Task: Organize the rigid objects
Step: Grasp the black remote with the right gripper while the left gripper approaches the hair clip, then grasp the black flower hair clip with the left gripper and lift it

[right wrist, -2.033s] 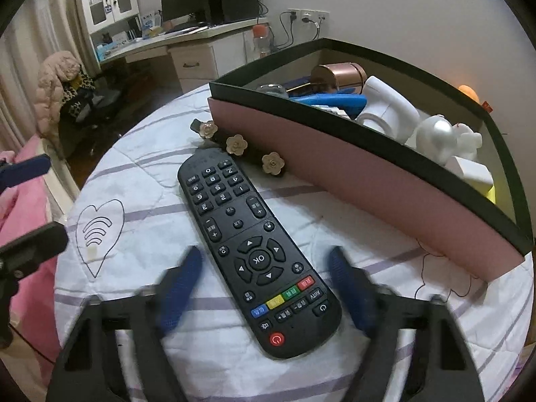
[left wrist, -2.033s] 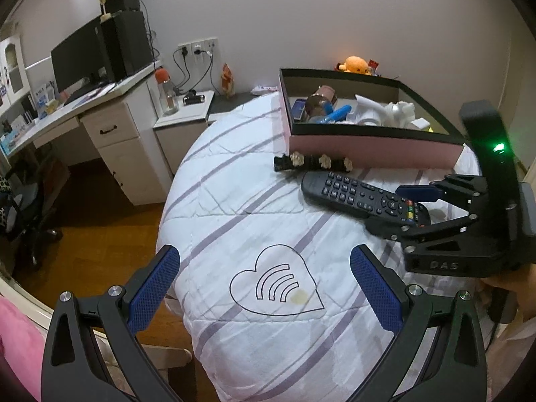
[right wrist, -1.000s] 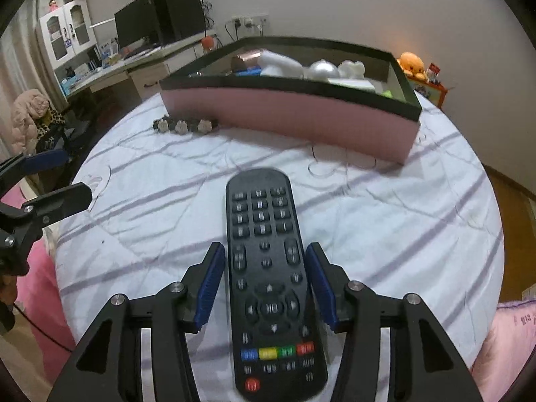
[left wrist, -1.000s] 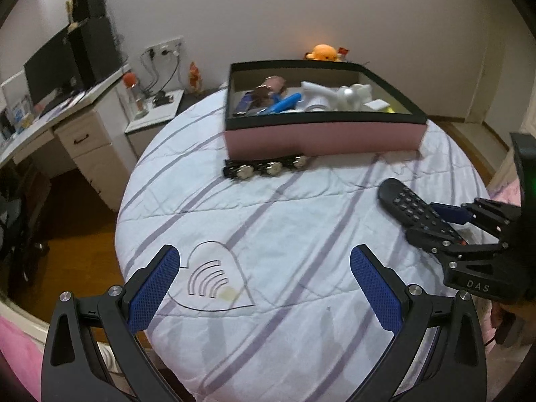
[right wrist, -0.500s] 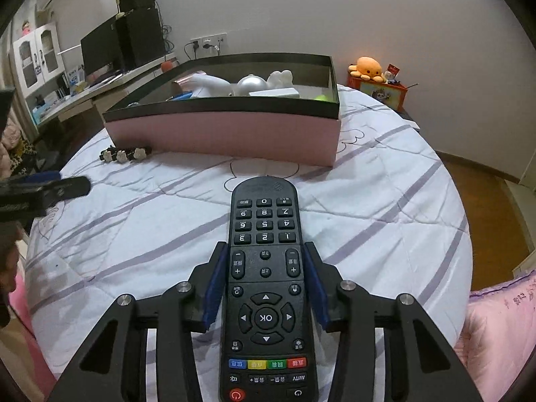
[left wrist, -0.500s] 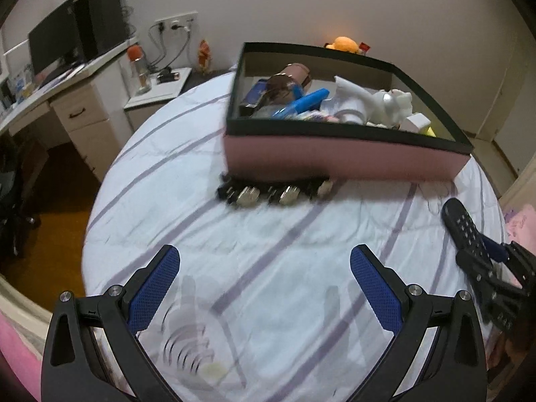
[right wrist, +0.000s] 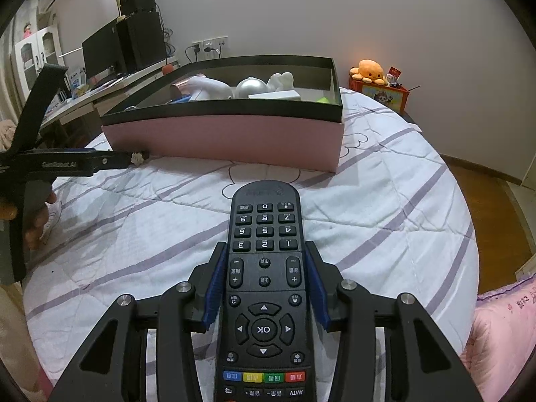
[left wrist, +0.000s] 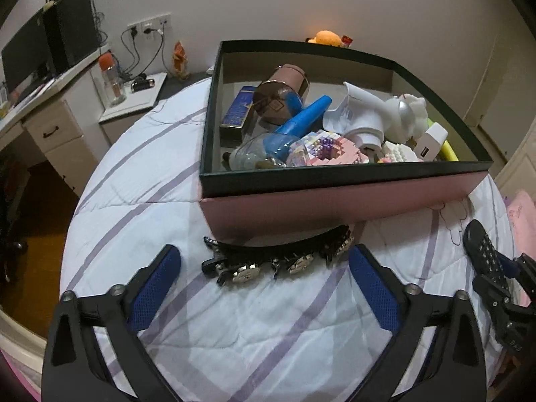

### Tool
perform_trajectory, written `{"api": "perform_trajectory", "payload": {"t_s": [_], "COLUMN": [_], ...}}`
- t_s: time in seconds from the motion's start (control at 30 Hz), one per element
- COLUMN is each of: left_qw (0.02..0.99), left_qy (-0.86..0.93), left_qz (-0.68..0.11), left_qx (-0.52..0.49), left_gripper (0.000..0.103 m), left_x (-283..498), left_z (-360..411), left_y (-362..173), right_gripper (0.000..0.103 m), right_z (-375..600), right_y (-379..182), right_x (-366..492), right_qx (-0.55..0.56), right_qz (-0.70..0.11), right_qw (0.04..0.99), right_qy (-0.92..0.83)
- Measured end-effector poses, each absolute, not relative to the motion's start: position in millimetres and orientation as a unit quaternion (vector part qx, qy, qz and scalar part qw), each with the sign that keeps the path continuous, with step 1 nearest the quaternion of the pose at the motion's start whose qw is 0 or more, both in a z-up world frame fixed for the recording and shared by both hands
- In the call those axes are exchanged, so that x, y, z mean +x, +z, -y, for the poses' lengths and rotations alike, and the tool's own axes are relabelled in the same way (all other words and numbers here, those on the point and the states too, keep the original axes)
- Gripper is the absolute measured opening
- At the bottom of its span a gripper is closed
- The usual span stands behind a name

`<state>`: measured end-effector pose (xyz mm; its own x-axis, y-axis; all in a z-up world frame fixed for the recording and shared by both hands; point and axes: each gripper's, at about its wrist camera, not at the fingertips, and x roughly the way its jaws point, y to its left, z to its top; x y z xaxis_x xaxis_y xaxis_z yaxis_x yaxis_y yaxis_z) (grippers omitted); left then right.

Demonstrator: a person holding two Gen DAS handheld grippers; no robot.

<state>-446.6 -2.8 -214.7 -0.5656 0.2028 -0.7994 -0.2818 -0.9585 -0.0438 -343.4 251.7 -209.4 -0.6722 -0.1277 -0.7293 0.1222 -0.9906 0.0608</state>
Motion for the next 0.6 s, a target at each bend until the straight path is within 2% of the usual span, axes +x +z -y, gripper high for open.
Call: {"api": "perform_trajectory", "payload": {"t_s": [0.03,0.1,0.43,0.6], "left_qw": [0.143,0.146,0.190,0.195], "left_qy": [0.881,0.881,0.868,0.867], "left_qz": [-0.048,-0.066,-0.103,-0.089], "left_qx": [-0.449,-0.445,-0.446,-0.449], "left_gripper": [0.082,0.077,0.077,0.077], "left_x": [-446,-441,-385,-353], "left_z": [1,-3,-15,-10], "left_y": [-216,-217,-215,-216], "right_gripper": [0.045,0.045,0.045,0.045], "right_z": [-252,-252,-251,-251], "right_y": [-209,-209,-210,-210], "right_x": [-343,-343,-343,-343], "right_qx": [0.399,0.399,0.399,0.398], "right_qz": [0.003,0.004,0.003,0.004], "right_qw": [0.068,0.068,0.066,0.065], "right_qy": [-0.914,-0.914,-0.915,-0.915]}}
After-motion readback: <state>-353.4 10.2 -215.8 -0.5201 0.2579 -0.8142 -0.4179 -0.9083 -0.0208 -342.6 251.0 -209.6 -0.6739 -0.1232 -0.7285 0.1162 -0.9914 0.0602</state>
